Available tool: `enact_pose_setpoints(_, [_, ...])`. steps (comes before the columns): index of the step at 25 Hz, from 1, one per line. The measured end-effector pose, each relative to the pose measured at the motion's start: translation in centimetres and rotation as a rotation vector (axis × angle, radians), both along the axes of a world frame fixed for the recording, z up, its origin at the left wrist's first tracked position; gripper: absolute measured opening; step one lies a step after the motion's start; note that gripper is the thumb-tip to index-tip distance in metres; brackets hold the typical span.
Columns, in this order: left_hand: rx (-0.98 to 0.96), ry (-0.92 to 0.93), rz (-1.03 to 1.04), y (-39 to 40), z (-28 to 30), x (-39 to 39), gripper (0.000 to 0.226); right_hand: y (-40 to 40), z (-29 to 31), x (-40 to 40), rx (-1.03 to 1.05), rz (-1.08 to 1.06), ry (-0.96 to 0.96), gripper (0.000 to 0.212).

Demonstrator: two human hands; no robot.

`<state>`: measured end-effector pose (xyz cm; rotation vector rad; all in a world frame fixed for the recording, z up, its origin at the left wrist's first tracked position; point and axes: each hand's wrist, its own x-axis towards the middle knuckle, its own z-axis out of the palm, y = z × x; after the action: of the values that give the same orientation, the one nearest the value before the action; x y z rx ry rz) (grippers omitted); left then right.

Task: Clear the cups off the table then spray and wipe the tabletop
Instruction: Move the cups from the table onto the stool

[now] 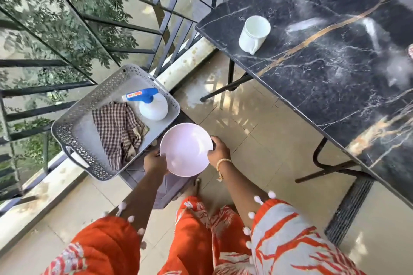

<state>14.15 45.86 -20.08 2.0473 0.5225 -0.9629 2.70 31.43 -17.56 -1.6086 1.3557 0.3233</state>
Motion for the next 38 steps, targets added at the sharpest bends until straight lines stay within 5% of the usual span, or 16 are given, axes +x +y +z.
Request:
enact_pose_setpoints(5, [0.005,-0.008,-0.052,1.2,-3.5,1.3,0.032,0.2,0.0,0.7,-0.005,0.005,-0.015,0.055])
enact_pose_setpoints(12, [0.360,-0.390,-1.032,-0.2,6.9,-4.5,0.063,0.1,5.3,-3.1,-0.073,0.210,0.130,0.061])
enact_pose_setpoints(17, [0.290,-0.523,-1.307,-5.0,11.1,-9.9,0.069,-2.5,9.5,-8.9,-0.203,0.260,0.110,0.062])
enact_pose_setpoints(24, [0.086,-0.660,-1.524,-15.7,16.1,-21.0,0.064,-8.7,13.8,-21.6,-0.430,0.093,0.060,0.042])
enact_pose_setpoints(38, [-0.052,-0.884,-1.823,-33.8,20.3,-31.2,0.061,-23.8,18.4,-36.3,-0.584,-0.658,0.025,0.053])
